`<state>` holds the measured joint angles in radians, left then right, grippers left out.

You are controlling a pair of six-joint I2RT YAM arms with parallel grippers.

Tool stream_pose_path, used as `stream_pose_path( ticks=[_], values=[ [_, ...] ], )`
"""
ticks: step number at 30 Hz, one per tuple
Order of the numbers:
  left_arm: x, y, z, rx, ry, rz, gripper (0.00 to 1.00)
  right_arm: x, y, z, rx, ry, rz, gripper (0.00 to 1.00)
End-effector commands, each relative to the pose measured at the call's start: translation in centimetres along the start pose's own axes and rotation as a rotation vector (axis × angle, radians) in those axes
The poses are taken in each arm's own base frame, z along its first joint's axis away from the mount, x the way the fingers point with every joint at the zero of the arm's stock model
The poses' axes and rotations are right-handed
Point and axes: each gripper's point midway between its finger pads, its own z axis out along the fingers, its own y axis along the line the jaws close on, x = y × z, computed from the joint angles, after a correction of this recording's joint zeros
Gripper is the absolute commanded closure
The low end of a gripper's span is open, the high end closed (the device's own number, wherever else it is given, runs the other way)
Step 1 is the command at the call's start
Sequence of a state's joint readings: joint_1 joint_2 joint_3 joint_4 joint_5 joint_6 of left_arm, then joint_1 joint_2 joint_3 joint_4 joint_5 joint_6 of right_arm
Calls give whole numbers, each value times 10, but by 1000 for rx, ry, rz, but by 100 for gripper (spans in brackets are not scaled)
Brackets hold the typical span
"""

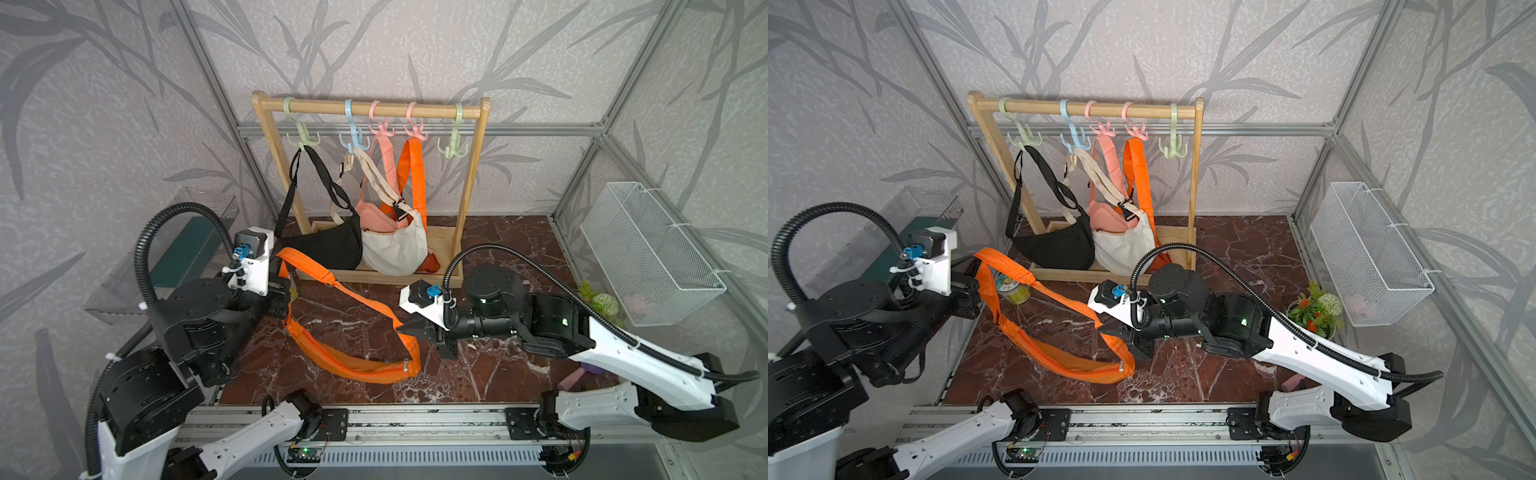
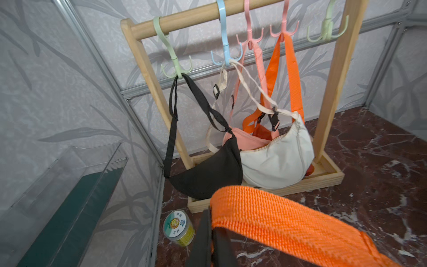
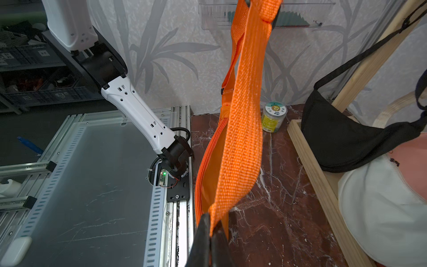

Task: Take the bag off the hook
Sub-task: Place the bag at the center of the board.

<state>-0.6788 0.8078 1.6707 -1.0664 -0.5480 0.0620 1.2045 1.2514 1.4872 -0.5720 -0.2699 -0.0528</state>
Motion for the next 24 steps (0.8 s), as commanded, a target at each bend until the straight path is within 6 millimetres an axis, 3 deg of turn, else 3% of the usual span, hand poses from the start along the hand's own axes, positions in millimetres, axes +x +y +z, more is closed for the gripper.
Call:
stream_pose_path(
  ticks=[1,5,9,12,20,24],
  values=[
    [26,24,20,-244,73,132,100,19,-5,24,3,40,82,100],
    [47,13,55,-356,77,240,100,42,-44,52,174,106,112,100],
    [55,4,85,-357,55,190,100,54,-88,66,292,117,188,100],
    [68,8,108,-340,90,120,100,59,-113,73,343,105,214,100],
    [102,25,148,-360,148,54,100,75,-149,103,404,161,202,100],
    [123,29,161,-353,175,13,100,82,-153,119,396,184,231,100]
  ],
)
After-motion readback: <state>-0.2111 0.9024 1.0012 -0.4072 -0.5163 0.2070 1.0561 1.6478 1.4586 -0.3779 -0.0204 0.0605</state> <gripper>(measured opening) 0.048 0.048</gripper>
